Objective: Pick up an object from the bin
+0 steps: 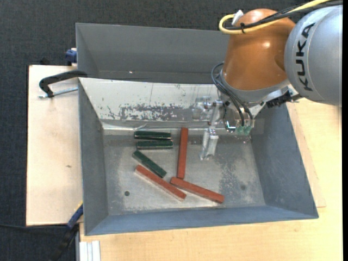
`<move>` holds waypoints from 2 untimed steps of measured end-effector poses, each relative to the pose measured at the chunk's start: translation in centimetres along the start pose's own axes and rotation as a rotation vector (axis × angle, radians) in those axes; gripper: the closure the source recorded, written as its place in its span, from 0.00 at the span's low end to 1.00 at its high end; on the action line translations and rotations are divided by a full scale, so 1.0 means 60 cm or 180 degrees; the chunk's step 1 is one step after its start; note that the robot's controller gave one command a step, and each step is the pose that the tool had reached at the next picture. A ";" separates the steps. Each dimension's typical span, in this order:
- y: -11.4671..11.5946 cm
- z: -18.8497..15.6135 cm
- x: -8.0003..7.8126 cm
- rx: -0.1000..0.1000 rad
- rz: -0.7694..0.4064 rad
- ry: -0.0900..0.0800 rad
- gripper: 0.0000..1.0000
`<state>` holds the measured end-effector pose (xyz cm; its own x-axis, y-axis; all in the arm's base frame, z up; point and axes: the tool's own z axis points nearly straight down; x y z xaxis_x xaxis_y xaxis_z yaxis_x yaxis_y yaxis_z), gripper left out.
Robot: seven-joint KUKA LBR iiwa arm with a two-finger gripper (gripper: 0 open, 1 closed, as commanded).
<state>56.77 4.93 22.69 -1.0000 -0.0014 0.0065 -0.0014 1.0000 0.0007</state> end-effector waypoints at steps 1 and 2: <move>0.000 -0.008 -0.002 -0.0002 0.0003 -0.0028 0.00; -0.016 0.079 0.040 -0.0005 0.0003 -0.0043 0.00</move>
Offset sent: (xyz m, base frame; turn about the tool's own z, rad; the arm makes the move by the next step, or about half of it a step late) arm -0.0670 -0.0274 -0.1325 0.0018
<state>54.37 3.94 17.97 -1.0000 -0.0005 -0.0072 -0.0005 1.0000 0.0021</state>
